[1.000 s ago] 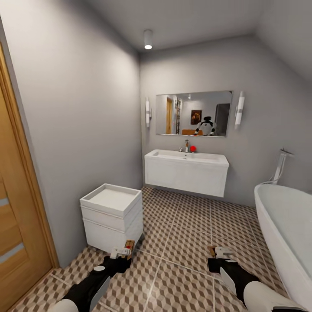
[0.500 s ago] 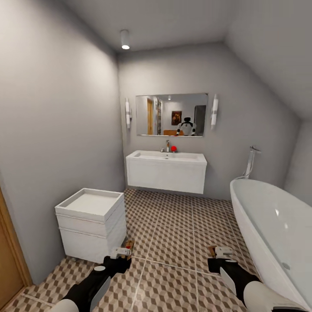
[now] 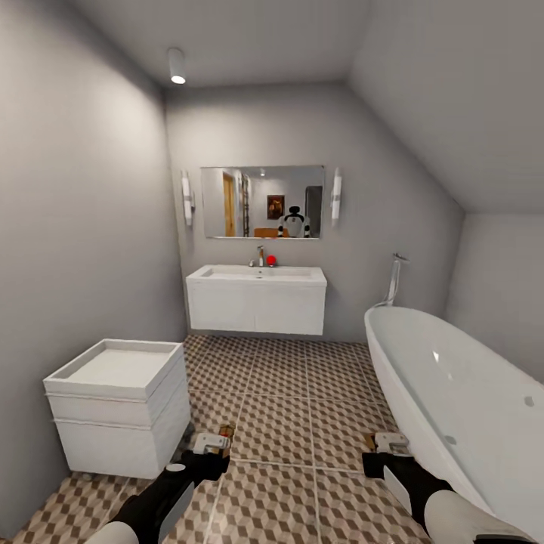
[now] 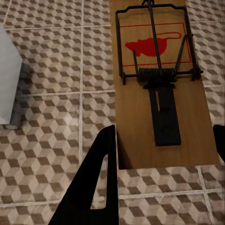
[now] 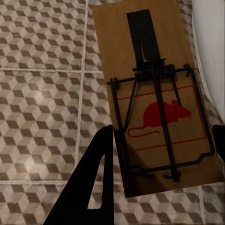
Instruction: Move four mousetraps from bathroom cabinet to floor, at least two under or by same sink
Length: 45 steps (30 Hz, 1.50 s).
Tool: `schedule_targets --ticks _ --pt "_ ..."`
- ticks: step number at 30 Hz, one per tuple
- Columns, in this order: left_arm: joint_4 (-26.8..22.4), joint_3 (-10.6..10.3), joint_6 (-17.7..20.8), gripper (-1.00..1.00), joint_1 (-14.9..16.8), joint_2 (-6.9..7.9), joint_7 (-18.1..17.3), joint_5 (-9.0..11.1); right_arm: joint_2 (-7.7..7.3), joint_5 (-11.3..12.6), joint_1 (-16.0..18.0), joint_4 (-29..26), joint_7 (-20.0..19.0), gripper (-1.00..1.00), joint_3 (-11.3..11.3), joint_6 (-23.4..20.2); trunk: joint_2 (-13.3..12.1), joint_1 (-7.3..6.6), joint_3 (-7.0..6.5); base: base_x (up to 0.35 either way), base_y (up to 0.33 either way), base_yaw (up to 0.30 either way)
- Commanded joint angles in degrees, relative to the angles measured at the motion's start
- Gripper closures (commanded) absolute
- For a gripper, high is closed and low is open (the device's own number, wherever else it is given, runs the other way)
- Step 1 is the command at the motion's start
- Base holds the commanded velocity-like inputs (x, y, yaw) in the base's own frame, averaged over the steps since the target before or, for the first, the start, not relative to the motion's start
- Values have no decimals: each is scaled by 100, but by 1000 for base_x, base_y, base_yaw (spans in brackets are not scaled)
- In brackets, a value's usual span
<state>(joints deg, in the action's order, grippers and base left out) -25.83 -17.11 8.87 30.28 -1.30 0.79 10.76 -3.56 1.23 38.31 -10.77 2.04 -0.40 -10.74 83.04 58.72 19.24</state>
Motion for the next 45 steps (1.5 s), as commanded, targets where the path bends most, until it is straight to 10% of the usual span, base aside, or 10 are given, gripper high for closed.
schedule_targets --ticks 1,45 --pt "-10 -29 20 100 4 7 16 49 2 21 1 -13 16 100 -4 -18 4 1 6 151 0 -165" --pt "-1 -12 -3 100 3 24 -18 101 5 18 1 145 62 100 -4 221 4 1 3 317 1 -8"
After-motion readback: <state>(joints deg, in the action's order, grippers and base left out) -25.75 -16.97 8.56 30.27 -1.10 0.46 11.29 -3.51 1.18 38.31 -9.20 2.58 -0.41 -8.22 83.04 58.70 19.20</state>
